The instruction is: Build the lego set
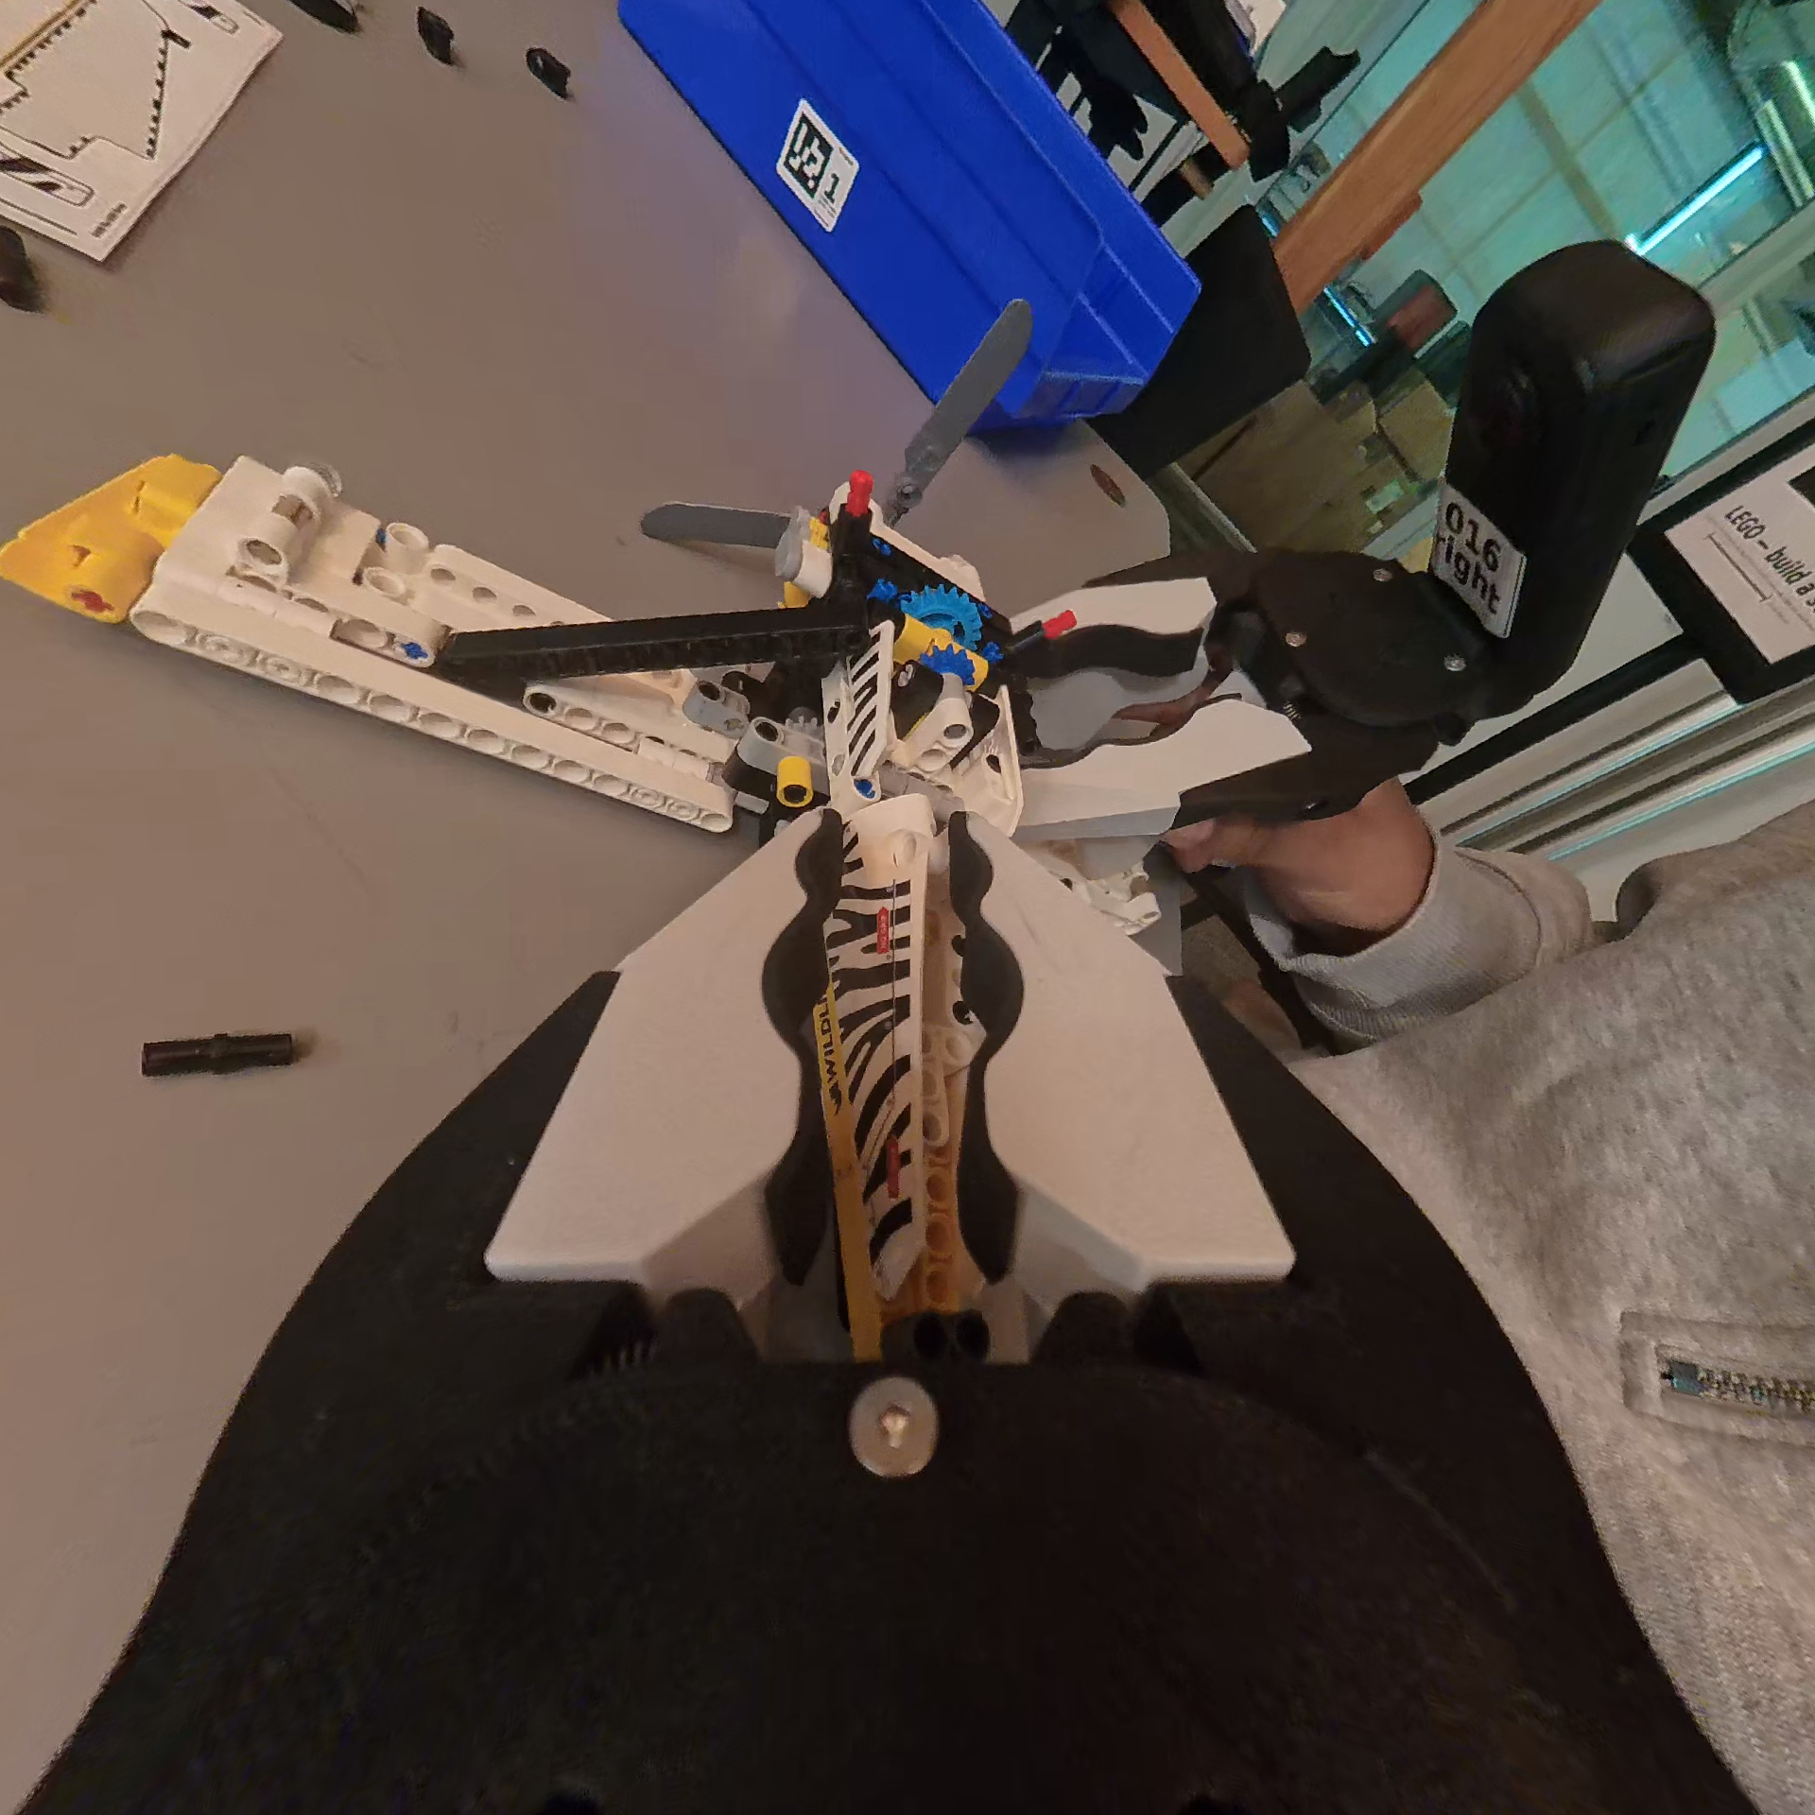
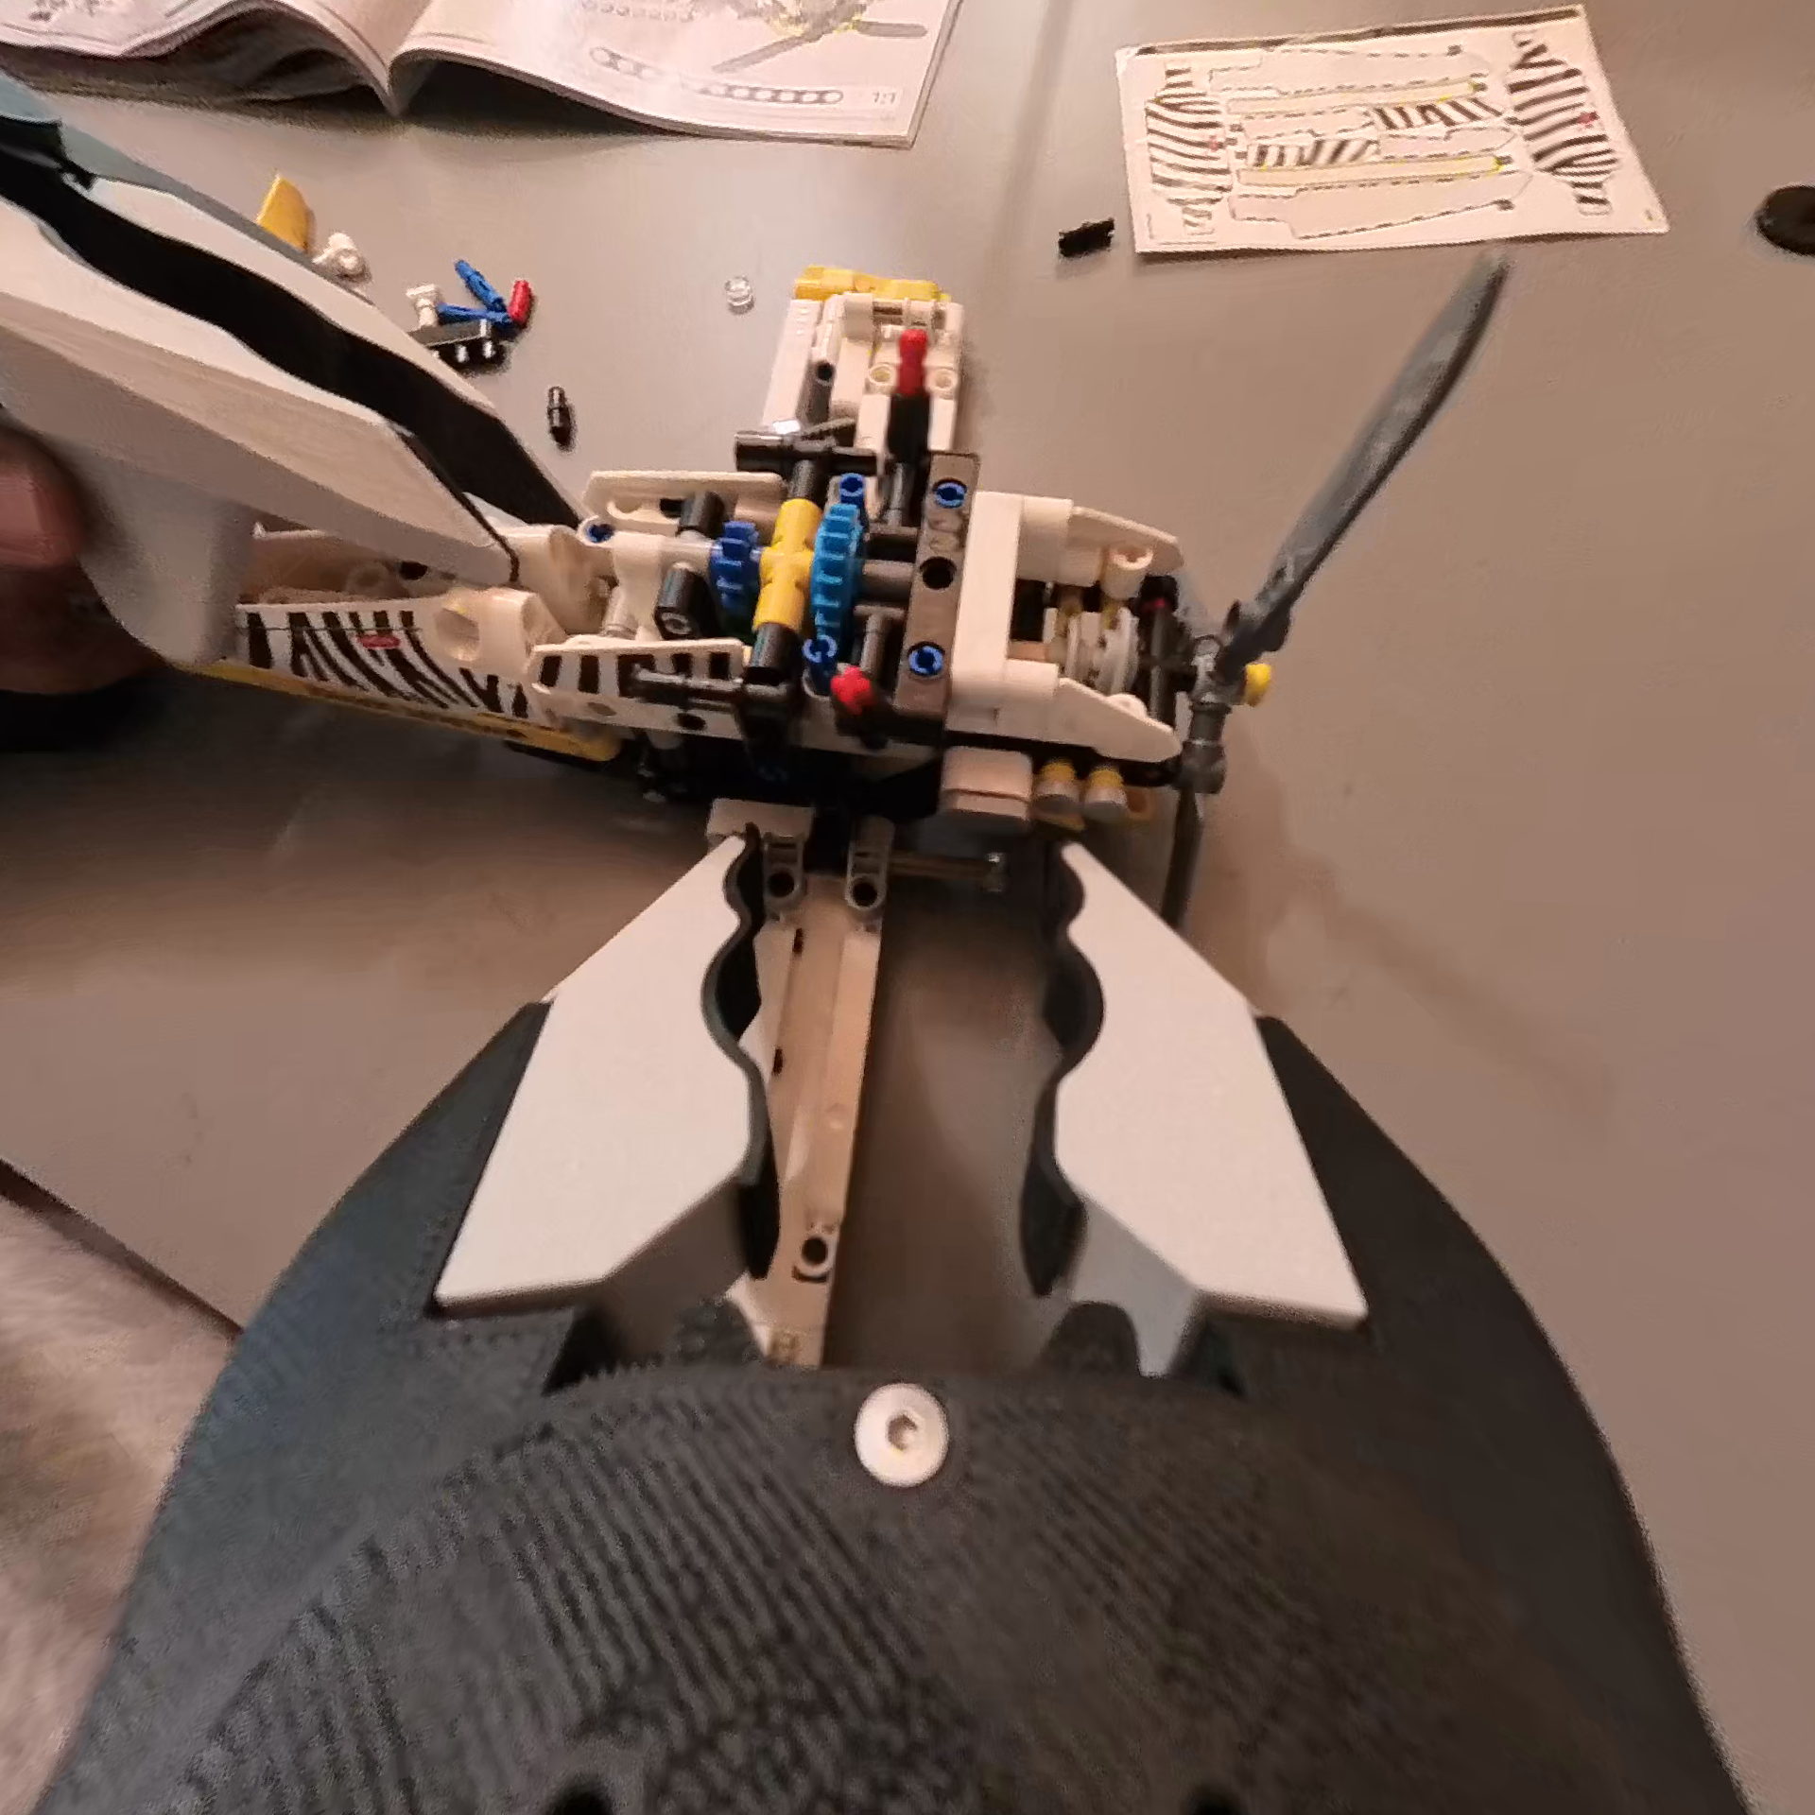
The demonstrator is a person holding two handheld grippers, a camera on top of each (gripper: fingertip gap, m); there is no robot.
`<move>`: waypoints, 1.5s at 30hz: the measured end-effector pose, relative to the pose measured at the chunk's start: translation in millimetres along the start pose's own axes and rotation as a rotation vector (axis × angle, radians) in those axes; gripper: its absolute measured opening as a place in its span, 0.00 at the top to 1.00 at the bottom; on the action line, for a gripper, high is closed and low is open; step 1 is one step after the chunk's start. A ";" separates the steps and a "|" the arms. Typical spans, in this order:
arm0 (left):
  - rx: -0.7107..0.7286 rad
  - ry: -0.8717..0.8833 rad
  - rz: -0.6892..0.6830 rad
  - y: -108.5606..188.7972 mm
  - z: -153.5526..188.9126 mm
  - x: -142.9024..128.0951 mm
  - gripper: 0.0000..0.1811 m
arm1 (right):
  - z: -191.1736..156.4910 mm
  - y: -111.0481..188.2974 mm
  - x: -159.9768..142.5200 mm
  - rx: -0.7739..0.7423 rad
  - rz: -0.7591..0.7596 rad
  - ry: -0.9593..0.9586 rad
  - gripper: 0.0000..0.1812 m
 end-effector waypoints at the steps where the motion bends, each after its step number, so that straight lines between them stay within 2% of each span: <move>1: 0.000 0.000 0.000 0.0 -0.1 0.0 0.88 | 1.3 0.3 -0.2 -0.003 0.001 -0.007 0.68; 4: -0.001 -0.001 -0.001 -0.3 0.2 0.0 0.88 | -2.2 -0.2 -1.9 0.043 -0.014 -0.037 0.73; 33: -0.001 0.020 0.015 -1.3 0.4 0.7 0.89 | -2.3 0.6 -0.5 0.007 0.003 0.051 0.75; 45: -0.001 0.017 0.012 -0.2 -0.4 0.7 0.89 | -2.5 -2.3 -1.1 0.060 -0.020 -0.032 0.73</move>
Point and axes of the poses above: each gripper's, where its closed fingertips meet, y back along the fingers, x out of its top, z = x × y across the jaws, the point moved 3 cm from there along y, back along the fingers, and after that the axes turned 11 degrees about -y, right-handed, at the moved point
